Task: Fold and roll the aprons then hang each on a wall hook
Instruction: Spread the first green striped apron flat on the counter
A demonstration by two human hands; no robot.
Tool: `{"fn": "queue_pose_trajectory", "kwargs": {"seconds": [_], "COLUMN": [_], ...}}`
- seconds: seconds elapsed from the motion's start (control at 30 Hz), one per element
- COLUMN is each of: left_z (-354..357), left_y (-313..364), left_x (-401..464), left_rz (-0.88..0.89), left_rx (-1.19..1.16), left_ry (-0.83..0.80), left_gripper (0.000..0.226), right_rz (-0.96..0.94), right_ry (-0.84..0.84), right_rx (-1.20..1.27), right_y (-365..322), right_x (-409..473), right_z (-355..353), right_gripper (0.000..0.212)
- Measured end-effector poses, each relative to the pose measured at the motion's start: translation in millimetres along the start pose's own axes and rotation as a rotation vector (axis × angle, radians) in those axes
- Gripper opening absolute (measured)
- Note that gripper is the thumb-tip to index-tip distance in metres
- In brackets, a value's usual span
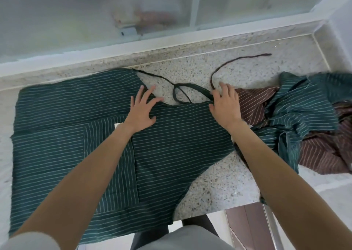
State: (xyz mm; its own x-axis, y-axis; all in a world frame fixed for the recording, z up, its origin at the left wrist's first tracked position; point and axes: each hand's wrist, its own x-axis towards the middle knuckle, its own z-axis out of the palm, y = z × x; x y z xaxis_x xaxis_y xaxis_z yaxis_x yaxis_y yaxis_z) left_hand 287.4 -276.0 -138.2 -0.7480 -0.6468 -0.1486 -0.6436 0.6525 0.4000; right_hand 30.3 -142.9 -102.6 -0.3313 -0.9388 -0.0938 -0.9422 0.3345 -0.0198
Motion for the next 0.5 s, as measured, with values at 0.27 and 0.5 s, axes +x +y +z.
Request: {"fn": "queue_pose_trajectory", "kwargs": {"seconds": [0.27, 0.5], "left_z": [11.3, 32.0], "left_y": [12.0, 17.4], "left_x": [-80.7, -238.4], "left_rz": [-0.128, -0.427], "left_rx": [-0.142, -0.102], "left_ry": [0.204, 0.137], "left_gripper": [0.046, 0.046], "right_rz": [-0.458, -0.823], "right_ry": [0.056, -0.117], "right_rx": [0.302, 0.364], "right_y": [-72.1, -154.0], "right_x": [-96.0, -179.4], "right_z": [13.0, 38.6], "right_gripper": [0.027, 0.024]}}
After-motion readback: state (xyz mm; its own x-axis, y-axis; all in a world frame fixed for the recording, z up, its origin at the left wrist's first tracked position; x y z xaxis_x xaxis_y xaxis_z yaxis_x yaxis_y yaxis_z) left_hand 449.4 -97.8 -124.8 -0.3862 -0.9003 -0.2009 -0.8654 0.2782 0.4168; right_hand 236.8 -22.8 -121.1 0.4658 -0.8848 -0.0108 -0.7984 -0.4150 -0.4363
